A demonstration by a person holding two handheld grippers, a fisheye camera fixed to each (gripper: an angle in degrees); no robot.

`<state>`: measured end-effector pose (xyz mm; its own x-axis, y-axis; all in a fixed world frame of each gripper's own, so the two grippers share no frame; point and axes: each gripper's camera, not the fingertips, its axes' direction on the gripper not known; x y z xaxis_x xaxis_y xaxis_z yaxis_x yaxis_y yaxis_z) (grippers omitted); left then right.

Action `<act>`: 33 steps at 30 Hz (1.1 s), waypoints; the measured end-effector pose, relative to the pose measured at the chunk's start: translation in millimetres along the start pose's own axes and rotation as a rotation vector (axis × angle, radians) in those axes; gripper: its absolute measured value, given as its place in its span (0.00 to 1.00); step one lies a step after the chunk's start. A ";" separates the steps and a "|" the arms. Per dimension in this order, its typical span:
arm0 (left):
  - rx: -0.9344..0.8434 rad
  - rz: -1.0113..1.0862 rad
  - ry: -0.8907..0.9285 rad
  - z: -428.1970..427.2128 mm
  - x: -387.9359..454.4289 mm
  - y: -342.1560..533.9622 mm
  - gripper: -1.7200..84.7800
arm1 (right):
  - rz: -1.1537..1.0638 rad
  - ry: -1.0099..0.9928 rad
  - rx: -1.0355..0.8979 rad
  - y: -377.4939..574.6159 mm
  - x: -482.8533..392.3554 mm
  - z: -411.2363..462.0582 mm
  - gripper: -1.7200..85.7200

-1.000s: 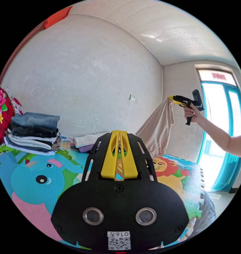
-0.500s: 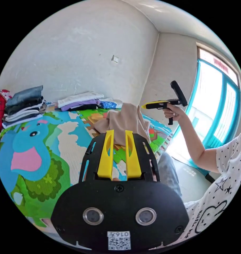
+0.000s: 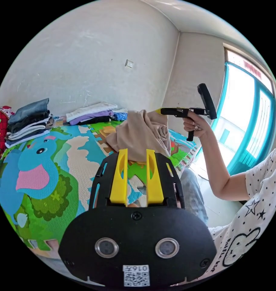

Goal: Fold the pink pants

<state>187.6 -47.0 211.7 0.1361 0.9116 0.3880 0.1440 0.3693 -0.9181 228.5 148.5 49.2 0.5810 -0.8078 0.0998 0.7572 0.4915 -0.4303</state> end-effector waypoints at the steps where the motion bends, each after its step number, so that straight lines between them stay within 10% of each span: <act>1: 0.033 -0.018 0.000 -7.9 0.3 -1.5 0.14 | -0.052 -0.035 0.048 -5.9 -32.1 -3.8 0.04; 9: 0.061 -0.120 -0.128 -46.7 -15.1 4.0 0.15 | -0.448 -0.413 0.144 35.5 -226.5 11.1 0.05; 24: 0.069 -0.157 -0.019 -23.4 -13.7 -26.5 0.08 | -0.169 -0.091 0.092 131.3 -254.7 2.1 0.15; 33: -0.017 0.256 0.217 -20.6 89.2 -41.0 0.02 | -0.175 0.047 0.126 165.9 -307.6 8.4 0.19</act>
<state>214.0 15.5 285.6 0.3750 0.9140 0.1547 0.0942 0.1284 -0.9872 177.9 481.3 -45.3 0.4247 -0.8973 0.1200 0.8785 0.3765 -0.2941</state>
